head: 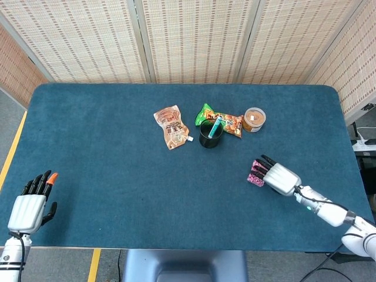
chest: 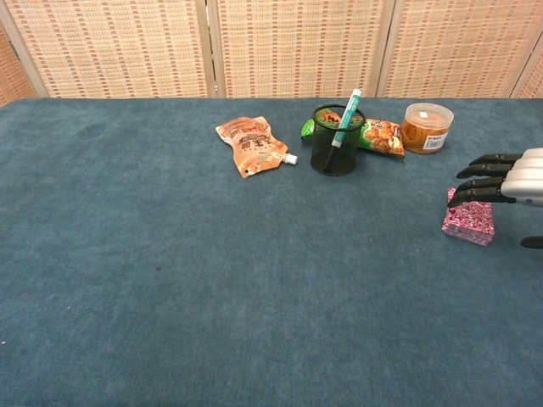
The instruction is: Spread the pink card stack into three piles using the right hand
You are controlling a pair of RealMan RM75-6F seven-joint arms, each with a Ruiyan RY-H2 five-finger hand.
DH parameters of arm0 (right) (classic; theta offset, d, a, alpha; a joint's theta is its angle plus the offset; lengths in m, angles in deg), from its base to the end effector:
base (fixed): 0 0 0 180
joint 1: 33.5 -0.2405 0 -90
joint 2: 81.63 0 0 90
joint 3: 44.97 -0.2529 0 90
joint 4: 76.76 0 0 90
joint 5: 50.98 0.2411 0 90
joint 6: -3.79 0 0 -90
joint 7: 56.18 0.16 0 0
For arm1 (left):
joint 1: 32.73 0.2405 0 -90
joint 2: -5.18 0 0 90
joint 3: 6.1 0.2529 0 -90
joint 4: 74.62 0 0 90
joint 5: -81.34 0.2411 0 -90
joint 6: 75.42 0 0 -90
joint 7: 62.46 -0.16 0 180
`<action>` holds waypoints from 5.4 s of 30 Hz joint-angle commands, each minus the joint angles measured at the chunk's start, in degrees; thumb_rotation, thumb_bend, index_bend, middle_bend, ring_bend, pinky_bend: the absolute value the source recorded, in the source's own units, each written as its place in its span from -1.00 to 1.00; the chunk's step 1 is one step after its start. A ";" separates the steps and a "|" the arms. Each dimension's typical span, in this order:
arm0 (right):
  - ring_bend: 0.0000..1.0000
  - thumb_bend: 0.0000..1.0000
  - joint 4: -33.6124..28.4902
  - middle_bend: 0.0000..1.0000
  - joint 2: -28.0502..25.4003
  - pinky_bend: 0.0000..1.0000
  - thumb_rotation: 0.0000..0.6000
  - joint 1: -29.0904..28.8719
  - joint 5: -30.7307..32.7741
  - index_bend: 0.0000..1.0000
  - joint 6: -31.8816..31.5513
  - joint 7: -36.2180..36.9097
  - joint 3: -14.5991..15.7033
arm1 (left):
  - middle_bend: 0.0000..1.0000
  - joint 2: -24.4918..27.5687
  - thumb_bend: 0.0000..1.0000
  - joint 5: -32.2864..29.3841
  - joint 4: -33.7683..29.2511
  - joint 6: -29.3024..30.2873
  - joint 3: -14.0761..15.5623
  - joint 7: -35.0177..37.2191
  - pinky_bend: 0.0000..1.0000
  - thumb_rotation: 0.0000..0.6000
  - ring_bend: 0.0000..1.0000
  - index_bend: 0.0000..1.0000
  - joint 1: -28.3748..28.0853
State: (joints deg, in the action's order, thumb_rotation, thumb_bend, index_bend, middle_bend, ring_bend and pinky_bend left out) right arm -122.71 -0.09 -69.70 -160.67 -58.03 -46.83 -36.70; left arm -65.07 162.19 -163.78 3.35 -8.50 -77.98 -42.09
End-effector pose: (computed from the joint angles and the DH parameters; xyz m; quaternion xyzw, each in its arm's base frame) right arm -0.3278 -0.3563 0.0311 0.8963 -0.1199 0.2003 0.3770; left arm -0.3231 0.2217 0.0862 -0.6493 -0.3506 -0.2969 0.6061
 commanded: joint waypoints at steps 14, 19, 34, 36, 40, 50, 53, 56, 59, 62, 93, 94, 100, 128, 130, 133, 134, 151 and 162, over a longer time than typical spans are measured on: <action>-1.00 -0.57 1.15 -0.71 1.54 -1.00 1.00 -3.06 0.33 -0.63 0.04 -4.04 1.38 | -0.97 -0.49 -0.05 -0.42 0.27 -0.62 0.14 -0.84 -0.66 1.00 -0.81 -1.00 -0.37; -1.00 -0.57 3.12 -0.68 2.76 -1.00 1.00 -3.37 0.93 -0.60 0.11 -3.68 1.69 | -0.96 -0.57 -0.05 -0.70 0.23 -0.55 0.01 -1.00 -0.66 1.00 -0.81 -1.00 -0.39; -1.00 -0.57 7.72 -0.62 5.36 -0.97 1.00 -3.79 2.02 -0.51 -0.88 -2.43 2.70 | -0.95 -0.75 -0.05 -1.26 0.46 -1.21 0.03 -1.30 -0.66 1.00 -0.80 -1.00 -0.74; -1.00 -0.57 7.88 -0.62 5.34 -0.97 1.00 -3.88 2.08 -0.51 -0.87 -2.73 2.86 | -0.94 -0.77 -0.05 -1.20 0.47 -1.16 0.07 -1.27 -0.66 1.00 -0.80 -1.00 -0.75; -1.00 -0.57 7.76 -0.60 5.34 -0.97 1.00 -3.93 2.48 -0.49 -0.94 -2.82 2.94 | -0.94 -0.80 -0.05 -1.11 0.51 -1.23 0.15 -1.20 -0.66 1.00 -0.79 -1.00 -0.80; -1.00 -0.57 7.38 -0.54 5.38 -0.93 1.00 -3.95 3.30 -0.37 -1.10 -3.99 3.01 | -0.92 -0.76 -0.05 -1.20 0.49 -1.33 0.22 -1.26 -0.66 1.00 -0.79 -1.00 -0.88; -0.98 -0.57 7.10 -0.52 5.34 -0.91 1.00 -3.95 3.58 -0.34 -1.01 -4.12 3.02 | -0.92 -0.71 -0.05 -1.13 0.41 -1.34 0.27 -1.21 -0.66 1.00 -0.78 -1.00 -0.91; -0.96 -0.57 7.06 -0.50 5.40 -0.90 1.00 -3.90 3.65 -0.31 -1.19 -4.56 3.09 | -0.92 -0.69 -0.05 -1.10 0.43 -1.24 0.27 -1.20 -0.66 1.00 -0.78 -1.00 -0.88; -0.95 -0.57 7.05 -0.48 5.53 -0.89 1.00 -3.90 3.79 -0.26 -1.07 -4.78 3.17 | -0.91 -0.68 -0.05 -1.17 0.36 -1.27 0.28 -1.27 -0.66 1.00 -0.77 -1.00 -0.89; -0.90 -0.57 7.09 -0.44 5.67 -0.88 1.00 -3.85 3.91 -0.21 -1.19 -5.00 3.19 | -0.91 -0.65 -0.05 -1.06 0.33 -1.21 0.33 -1.28 -0.66 1.00 -0.77 -1.00 -0.89; -0.49 -0.57 6.46 -0.10 5.09 -0.70 1.00 -3.60 3.59 0.33 -5.40 -7.24 3.12 | -0.90 -0.22 -0.05 -0.26 0.03 -0.74 0.61 -0.46 -0.66 1.00 -0.77 -1.00 -0.79; -0.49 -0.57 6.20 -0.09 4.94 -0.70 1.00 -3.63 3.56 0.33 -5.53 -7.43 3.10 | -0.90 -0.20 -0.05 -0.23 0.00 -0.73 0.62 -0.45 -0.66 1.00 -0.77 -1.00 -0.79; -0.49 -0.57 3.97 -0.09 3.82 -0.70 1.00 -3.65 3.29 0.33 -6.68 -8.57 2.97 | -0.90 -0.11 -0.05 0.02 -0.10 -0.43 0.67 -0.33 -0.65 1.00 -0.77 -1.00 -0.67; -0.59 -0.57 -12.70 -0.30 0.47 -0.70 1.00 -3.17 -3.52 -0.35 -6.85 -18.80 6.61 | -0.90 -0.19 -0.05 0.26 -0.12 -0.94 0.91 -0.42 -0.65 1.00 -0.76 -1.00 -0.81; -0.62 -0.57 -12.92 -0.36 0.66 -0.71 1.00 -3.09 -3.47 -0.46 -6.15 -19.73 6.59 | -0.89 -0.22 -0.05 0.14 -0.07 -0.97 0.88 -0.50 -0.65 1.00 -0.75 -1.00 -0.81; -0.72 -0.57 -13.80 -0.55 0.34 -0.71 1.00 -2.94 -2.80 -0.69 -4.71 -20.89 6.44 | -0.88 -0.06 -0.05 -0.05 -0.10 -1.65 1.06 -0.47 -0.65 1.00 -0.75 -1.00 -0.97; -0.75 -0.57 -14.32 -0.62 0.10 -0.71 1.00 -2.94 -2.61 -0.76 -4.38 -21.12 6.39 | -0.88 0.00 -0.05 -0.12 -0.13 -1.79 1.07 -0.48 -0.65 1.00 -0.75 -1.00 -1.01; -0.83 -0.58 -15.59 -0.74 -3.77 -0.73 1.00 -3.71 3.47 -0.95 -0.74 -22.22 1.34 | -0.87 -0.16 -0.05 0.04 0.00 -1.36 1.00 -0.47 -0.65 1.00 -0.74 -1.00 -0.94; -0.83 -0.58 -3.50 -0.74 -0.67 -0.73 1.00 -5.21 3.04 -0.92 1.17 -16.87 1.95 | -0.88 -0.55 -0.05 -0.40 -0.15 -2.25 1.17 -0.86 -0.65 1.00 -0.71 -1.00 -1.20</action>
State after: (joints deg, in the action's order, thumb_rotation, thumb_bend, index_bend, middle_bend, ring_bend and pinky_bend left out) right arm -128.88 -1.93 -74.84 -157.31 -56.72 -64.66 -35.09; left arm -65.48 161.95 -164.00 1.27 -7.30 -78.69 -43.21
